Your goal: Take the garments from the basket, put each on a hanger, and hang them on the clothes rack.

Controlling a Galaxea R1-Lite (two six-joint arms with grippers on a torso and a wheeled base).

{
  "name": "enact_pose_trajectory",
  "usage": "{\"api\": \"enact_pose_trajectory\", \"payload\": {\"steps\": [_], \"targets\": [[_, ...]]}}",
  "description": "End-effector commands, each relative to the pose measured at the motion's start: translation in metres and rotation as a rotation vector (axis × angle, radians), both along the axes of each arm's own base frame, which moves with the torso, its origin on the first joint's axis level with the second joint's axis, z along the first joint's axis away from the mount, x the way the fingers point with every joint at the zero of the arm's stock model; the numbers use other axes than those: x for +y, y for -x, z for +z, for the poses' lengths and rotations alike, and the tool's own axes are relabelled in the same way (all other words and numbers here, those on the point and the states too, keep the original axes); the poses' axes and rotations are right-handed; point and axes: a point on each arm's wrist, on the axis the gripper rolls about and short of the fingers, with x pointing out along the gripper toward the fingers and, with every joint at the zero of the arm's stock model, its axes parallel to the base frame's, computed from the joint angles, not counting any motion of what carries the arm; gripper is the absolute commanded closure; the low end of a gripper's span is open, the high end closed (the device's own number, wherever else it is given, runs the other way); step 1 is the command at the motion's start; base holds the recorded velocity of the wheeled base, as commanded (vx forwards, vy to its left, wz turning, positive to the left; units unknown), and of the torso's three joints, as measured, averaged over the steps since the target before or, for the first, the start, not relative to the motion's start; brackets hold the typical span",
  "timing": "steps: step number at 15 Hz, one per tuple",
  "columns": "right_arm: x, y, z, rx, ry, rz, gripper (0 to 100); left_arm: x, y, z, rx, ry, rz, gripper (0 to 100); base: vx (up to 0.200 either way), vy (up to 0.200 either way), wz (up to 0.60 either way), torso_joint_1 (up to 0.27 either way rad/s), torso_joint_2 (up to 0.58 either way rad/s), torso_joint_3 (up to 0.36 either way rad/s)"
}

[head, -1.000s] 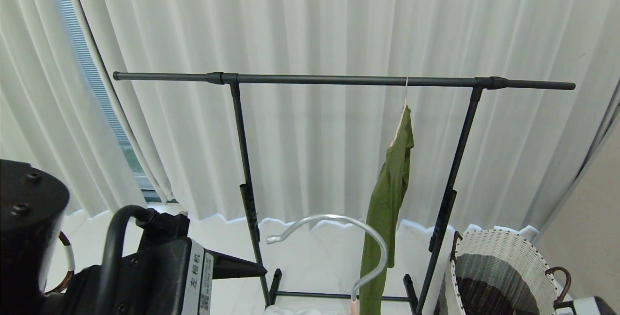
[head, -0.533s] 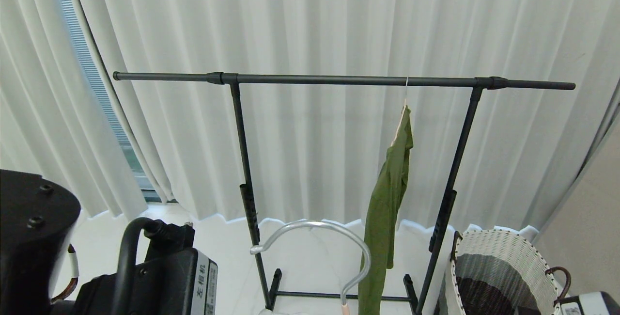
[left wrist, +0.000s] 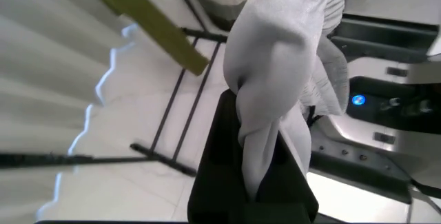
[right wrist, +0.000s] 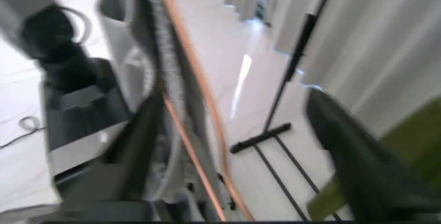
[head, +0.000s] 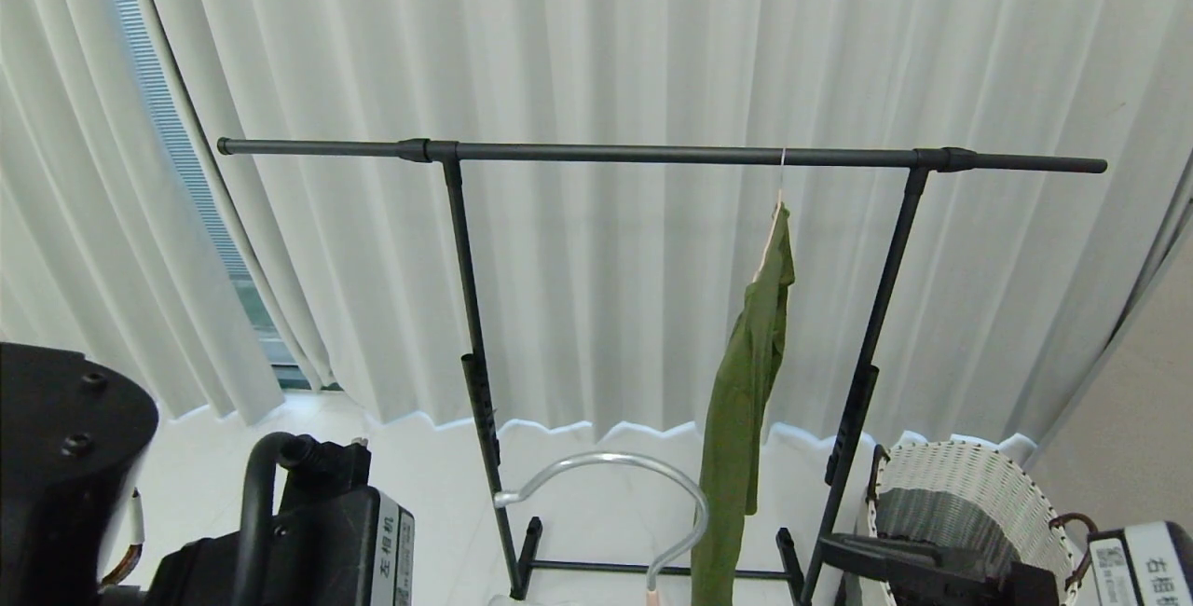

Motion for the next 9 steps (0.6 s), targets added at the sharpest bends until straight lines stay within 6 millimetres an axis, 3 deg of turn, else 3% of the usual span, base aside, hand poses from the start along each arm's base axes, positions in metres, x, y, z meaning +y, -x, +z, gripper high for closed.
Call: {"api": "enact_pose_trajectory", "payload": {"steps": [1,5,9], "targets": [[-0.002,-0.006,-0.001,-0.001,0.006,-0.045,0,0.007,0.003,-0.004,-0.014,-0.018,0.043,100,0.0,0.0,0.0,0.0,0.0,0.0],[-0.002,-0.012,-0.003,0.003,0.019,-0.082,0,0.029,-0.002,-0.003,-0.037,-0.018,0.35,100,0.0,0.0,0.0,0.0,0.0,0.0],[0.013,-0.016,-0.016,0.046,0.082,-0.078,0,0.033,-0.002,0.023,-0.031,0.124,0.514,100,0.0,0.0,0.0,0.0,0.0,0.0]]}}
